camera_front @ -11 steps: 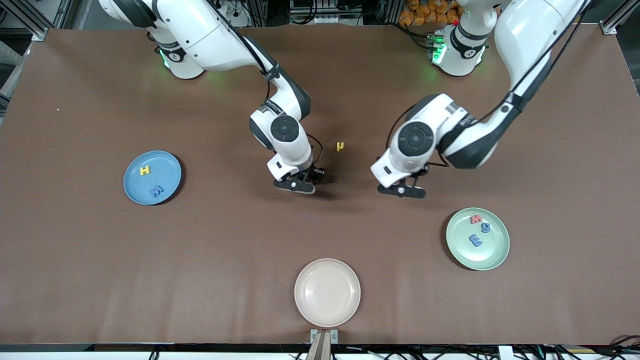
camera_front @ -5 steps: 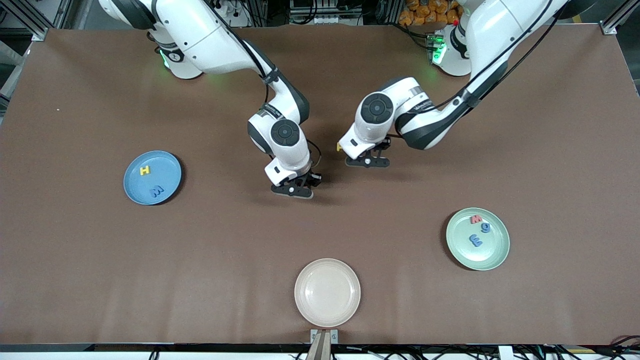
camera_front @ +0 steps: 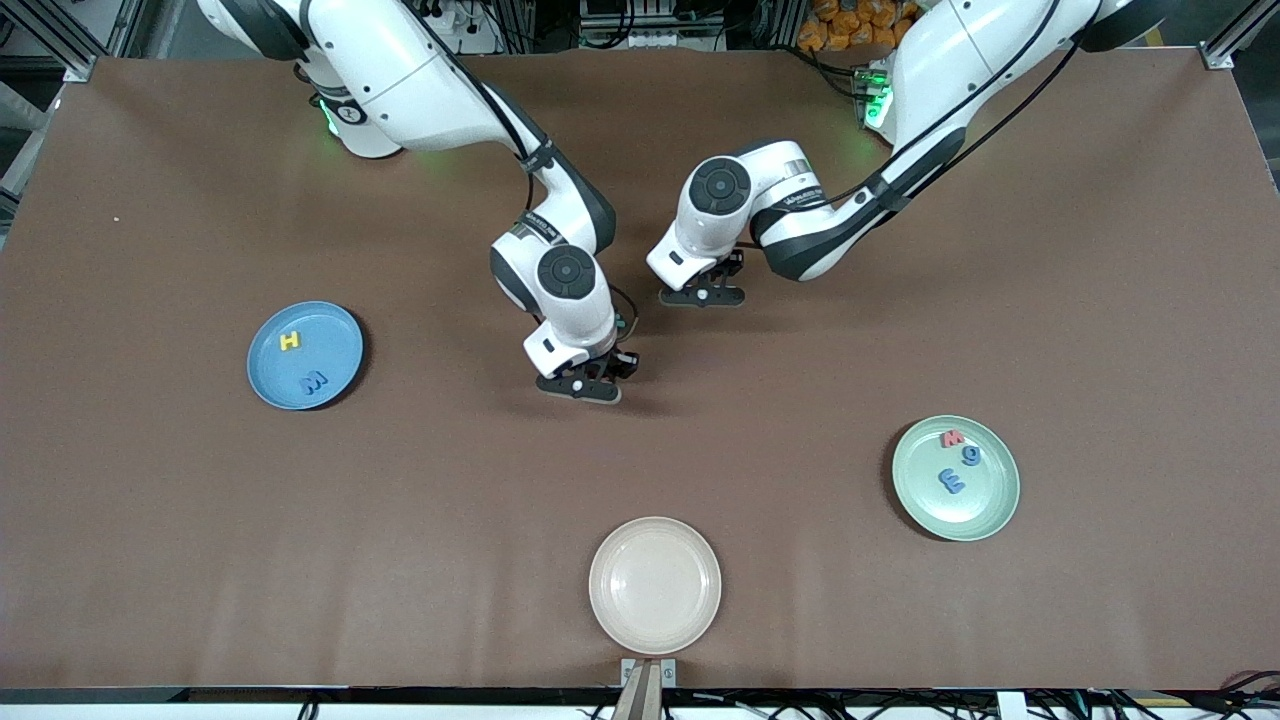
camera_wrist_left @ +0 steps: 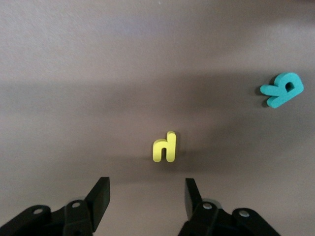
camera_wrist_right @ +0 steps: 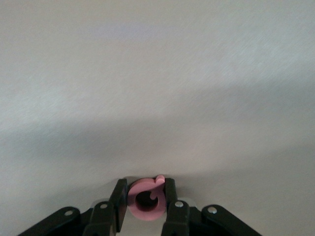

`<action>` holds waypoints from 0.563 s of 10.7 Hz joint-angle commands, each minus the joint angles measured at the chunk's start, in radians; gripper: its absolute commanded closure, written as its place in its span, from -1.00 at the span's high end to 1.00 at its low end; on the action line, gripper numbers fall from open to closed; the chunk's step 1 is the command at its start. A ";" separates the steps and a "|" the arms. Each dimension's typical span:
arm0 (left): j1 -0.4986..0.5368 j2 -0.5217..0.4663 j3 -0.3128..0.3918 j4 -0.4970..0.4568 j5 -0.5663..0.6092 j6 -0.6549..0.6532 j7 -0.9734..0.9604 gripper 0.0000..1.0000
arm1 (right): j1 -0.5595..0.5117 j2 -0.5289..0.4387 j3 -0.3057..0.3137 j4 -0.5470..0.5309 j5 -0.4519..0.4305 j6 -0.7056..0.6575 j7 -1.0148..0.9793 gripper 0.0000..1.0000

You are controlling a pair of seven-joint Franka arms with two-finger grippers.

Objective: Sort uppercase to blue plate, lowercase to green plate
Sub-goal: 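Place the pink Q on the blue plate with the right gripper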

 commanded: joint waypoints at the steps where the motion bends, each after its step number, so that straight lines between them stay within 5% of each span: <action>1: -0.019 0.036 -0.007 -0.002 0.093 0.016 -0.051 0.36 | -0.080 -0.013 0.009 0.039 -0.015 -0.066 -0.152 -0.43; 6: -0.028 0.096 -0.007 -0.001 0.309 0.033 -0.013 0.30 | -0.304 -0.122 0.009 -0.054 -0.006 -0.145 -0.694 -0.43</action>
